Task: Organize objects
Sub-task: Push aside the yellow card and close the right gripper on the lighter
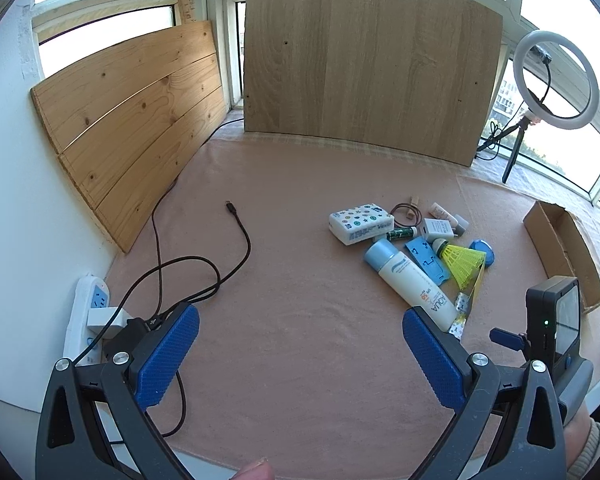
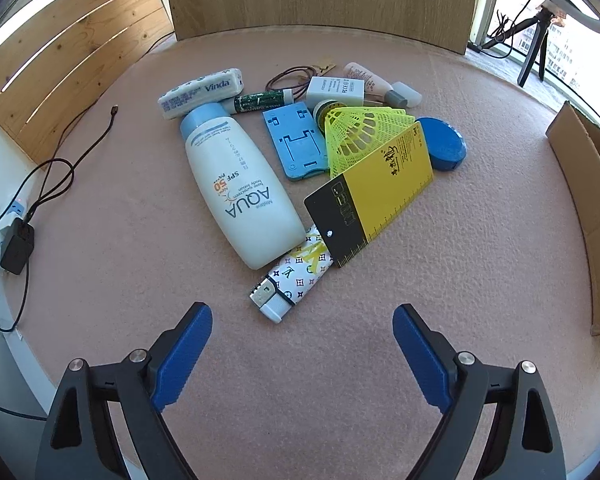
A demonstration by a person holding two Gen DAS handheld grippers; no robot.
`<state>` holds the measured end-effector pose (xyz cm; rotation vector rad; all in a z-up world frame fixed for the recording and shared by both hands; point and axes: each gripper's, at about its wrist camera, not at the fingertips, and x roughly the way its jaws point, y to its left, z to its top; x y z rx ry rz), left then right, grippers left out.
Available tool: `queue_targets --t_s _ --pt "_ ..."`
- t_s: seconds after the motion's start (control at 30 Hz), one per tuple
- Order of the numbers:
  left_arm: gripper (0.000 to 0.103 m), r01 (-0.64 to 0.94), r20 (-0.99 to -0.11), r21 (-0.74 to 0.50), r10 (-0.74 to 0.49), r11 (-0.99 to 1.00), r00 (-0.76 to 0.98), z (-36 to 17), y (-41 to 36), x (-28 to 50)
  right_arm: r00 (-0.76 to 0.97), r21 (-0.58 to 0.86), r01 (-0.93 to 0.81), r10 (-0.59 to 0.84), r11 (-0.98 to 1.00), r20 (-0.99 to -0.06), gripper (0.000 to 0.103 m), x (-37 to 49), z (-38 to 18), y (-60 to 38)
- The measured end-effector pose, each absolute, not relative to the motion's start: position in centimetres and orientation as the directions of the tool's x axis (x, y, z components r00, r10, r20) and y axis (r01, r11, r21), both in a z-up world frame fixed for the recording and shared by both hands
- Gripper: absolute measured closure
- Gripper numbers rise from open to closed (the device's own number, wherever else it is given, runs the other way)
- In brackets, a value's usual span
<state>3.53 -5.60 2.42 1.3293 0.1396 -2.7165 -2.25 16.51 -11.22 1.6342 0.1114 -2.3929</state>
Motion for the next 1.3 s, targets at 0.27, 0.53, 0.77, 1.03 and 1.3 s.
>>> queue_targets --t_s 0.27,0.53,0.77,1.03,1.3 --pt "0.000 0.156 -0.798 -0.033 -0.068 -0.987 -0.599 1.9 -6.4 3.5 -0.329 0.084 0.226 -0.157 -0.971 -0.931 0.014 -3.1 -12.1 16.5" --pt "0.000 0.137 -0.805 -0.027 -0.060 -0.990 -0.590 1.7 -5.3 3.0 -0.374 0.039 0.211 -0.118 -0.977 -0.920 0.073 -3.8 -11.5 19.3" --pt "0.000 0.101 -0.814 -0.037 -0.029 -0.994 -0.580 0.9 -3.7 2.2 -0.312 0.052 0.408 -0.193 -0.911 -0.930 0.080 -1.5 -11.4 21.6" --pt "0.000 0.063 -0.846 -0.068 0.024 -0.996 -0.533 -2.9 -2.0 2.2 -0.272 0.018 0.623 -0.238 -0.782 -0.933 0.073 3.1 -10.7 20.3" --pt "0.000 0.056 -0.848 -0.065 0.026 -0.996 -0.529 -3.6 -0.9 2.4 -0.400 0.023 0.246 -0.123 -0.969 -0.908 0.066 -1.9 -8.9 27.9"
